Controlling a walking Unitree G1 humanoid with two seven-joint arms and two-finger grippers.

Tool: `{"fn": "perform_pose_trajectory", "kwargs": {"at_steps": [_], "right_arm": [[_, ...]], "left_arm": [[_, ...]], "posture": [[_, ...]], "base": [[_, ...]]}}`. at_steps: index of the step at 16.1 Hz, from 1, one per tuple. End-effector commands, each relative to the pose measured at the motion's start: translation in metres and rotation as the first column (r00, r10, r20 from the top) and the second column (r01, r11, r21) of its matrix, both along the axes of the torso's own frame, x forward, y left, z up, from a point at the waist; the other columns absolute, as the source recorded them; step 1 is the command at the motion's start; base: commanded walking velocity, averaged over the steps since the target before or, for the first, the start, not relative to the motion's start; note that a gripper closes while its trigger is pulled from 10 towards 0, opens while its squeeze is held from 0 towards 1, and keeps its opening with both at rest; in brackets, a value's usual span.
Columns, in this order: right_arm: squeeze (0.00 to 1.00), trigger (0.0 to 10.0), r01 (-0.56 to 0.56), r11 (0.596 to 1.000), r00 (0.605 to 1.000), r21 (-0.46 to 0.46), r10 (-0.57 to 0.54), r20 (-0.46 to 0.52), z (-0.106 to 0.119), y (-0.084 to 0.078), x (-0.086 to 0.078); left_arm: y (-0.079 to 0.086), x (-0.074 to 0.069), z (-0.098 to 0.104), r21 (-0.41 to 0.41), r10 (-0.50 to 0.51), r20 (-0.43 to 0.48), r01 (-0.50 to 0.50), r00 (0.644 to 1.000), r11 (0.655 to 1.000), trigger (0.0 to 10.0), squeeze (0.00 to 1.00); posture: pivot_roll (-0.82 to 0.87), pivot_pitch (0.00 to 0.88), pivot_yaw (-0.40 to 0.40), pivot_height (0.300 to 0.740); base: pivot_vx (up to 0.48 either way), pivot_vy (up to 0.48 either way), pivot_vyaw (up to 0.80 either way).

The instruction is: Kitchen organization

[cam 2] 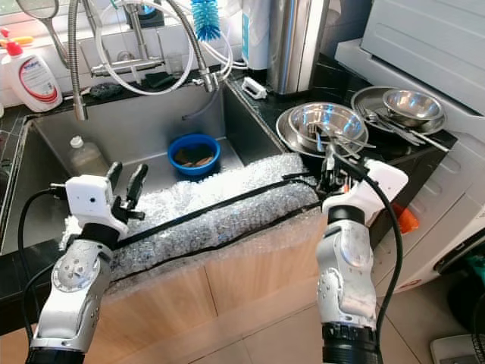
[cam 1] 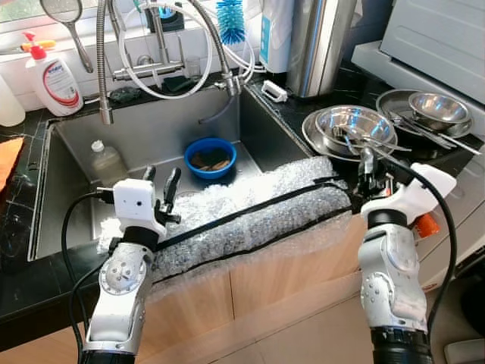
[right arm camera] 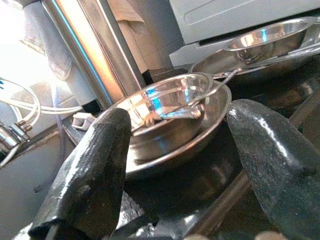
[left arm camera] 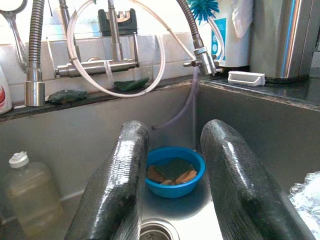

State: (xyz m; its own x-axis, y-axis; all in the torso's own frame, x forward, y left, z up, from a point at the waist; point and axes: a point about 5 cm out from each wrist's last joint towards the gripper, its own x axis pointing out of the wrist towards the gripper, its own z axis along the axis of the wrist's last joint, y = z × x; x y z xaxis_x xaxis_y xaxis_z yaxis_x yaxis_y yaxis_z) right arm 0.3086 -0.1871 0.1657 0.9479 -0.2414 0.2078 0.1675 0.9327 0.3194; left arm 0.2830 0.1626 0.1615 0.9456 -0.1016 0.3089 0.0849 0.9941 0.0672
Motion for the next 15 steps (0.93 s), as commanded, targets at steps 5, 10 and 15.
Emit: {"fn": "perform_pose_trajectory", "kwargs": {"at_steps": [5, 10, 15], "right_arm": [[0.00, 0.2, 0.012, 1.000, 1.000, 0.018, -0.012, 0.024, 0.0047, -0.0014, 0.0042], [0.00, 10.0, 0.019, 1.000, 1.000, 0.022, -0.020, 0.012, 0.0022, -0.0017, 0.0051], [0.00, 0.0, 0.005, 1.000, 1.000, 0.029, -0.006, 0.013, 0.0015, 0.0025, 0.0062]], "left_arm": [[-0.0003, -0.0014, 0.0006, 0.016, 0.002, 0.006, -0.002, 1.000, 1.000, 10.0, 0.00], [-0.0003, -0.0017, -0.0005, 0.017, 0.002, 0.002, -0.002, 1.000, 1.000, 10.0, 0.00], [-0.0006, -0.0016, -0.0003, 0.015, 0.001, 0.003, -0.001, 1.000, 1.000, 10.0, 0.00]], "posture": [[-0.10, 0.021, 0.037, 0.740], [-0.10, 0.020, 0.036, 0.740], [-0.10, 0.020, 0.037, 0.740]], "base": [[0.000, 0.000, 0.00], [0.000, 0.000, 0.00], [0.000, 0.000, 0.00]]}}
